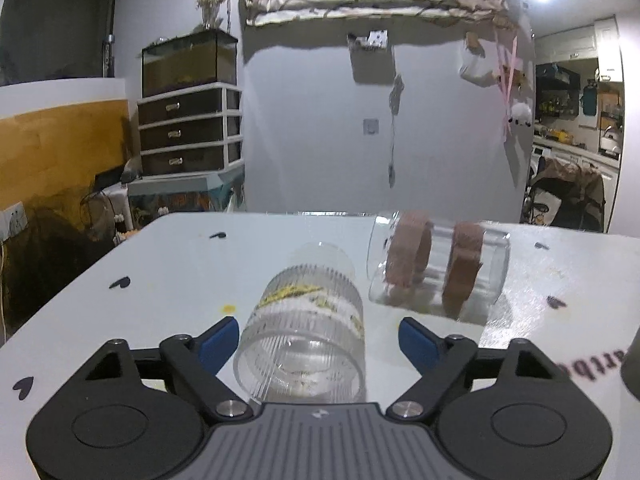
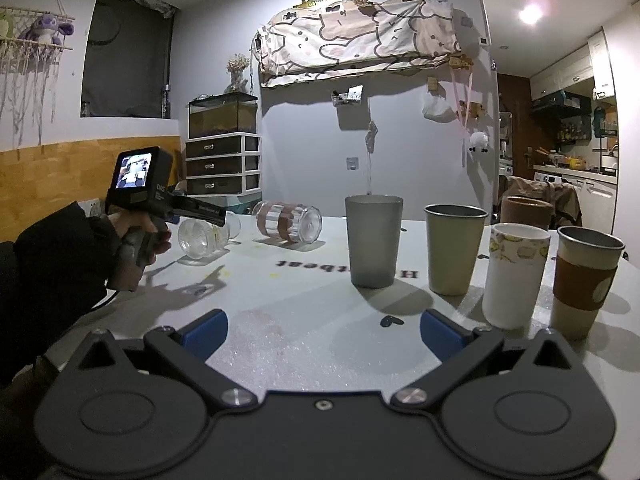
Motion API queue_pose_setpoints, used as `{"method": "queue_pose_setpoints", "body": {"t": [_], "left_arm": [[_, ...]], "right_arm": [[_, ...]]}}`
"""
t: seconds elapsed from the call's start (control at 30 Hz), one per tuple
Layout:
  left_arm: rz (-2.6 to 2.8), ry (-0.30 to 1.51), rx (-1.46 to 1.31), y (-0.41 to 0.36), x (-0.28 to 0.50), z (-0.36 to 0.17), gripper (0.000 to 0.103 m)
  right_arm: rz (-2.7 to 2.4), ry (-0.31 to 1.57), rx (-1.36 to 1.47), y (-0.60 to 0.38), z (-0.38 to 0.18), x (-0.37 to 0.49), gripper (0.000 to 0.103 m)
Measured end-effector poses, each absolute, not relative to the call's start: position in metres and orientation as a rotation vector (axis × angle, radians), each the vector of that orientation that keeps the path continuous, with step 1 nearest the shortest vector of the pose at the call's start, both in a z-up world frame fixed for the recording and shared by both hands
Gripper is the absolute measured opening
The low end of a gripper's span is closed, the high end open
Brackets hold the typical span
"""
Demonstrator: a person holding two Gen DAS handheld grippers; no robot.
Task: Flip cup upright
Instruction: 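Move the left tool to the tipped clear ribbed glass and grasp its bowl, then lift the clear glass with the left tool and carry it toward the cups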
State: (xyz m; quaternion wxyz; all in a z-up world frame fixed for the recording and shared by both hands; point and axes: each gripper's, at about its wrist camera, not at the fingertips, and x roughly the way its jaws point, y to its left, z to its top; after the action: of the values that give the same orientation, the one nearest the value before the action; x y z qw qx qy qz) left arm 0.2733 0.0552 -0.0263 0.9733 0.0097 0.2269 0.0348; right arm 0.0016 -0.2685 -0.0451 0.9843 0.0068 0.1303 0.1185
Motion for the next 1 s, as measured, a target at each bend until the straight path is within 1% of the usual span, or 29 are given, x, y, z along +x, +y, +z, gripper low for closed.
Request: {"method": "queue_pose_setpoints", "body": {"t": [0.07, 0.13, 0.17, 0.33, 0.47, 0.7, 1.0], "left_arm": [[0.078, 0.458, 0.032, 0.056, 0.275, -0.03, 0.082], [0.093, 0.458, 0.043, 0.058, 0.275, -0.03, 0.072], [0.099, 0.46, 0.05, 0.056, 0.276, -0.03, 0.071], [0.089, 0.453, 0.065, 0.053, 0.273, -0.03, 0.07], [0.071, 0.444, 0.108, 0.045, 0.257, -0.03, 0.07], [-0.023, 0.45, 0.182, 0.028, 0.201, -0.028, 0.07], [-0.27, 0.477, 0.187, -0.004, 0.113, -0.021, 0.069]], "right_arm": [[0.233, 0.268, 0.021, -0.269, -0.046, 0.004, 0.103], [0.229, 0.269, 0.026, -0.27, -0.046, 0.004, 0.103], [0.229, 0.268, 0.028, -0.27, -0.046, 0.005, 0.103], [0.231, 0.262, 0.032, -0.271, -0.046, 0.003, 0.103], [0.224, 0.249, 0.039, -0.274, -0.045, 0.001, 0.103], [0.226, 0.229, 0.067, -0.281, -0.044, 0.0, 0.103], [0.211, 0.215, 0.08, -0.283, -0.039, 0.0, 0.103]]}}
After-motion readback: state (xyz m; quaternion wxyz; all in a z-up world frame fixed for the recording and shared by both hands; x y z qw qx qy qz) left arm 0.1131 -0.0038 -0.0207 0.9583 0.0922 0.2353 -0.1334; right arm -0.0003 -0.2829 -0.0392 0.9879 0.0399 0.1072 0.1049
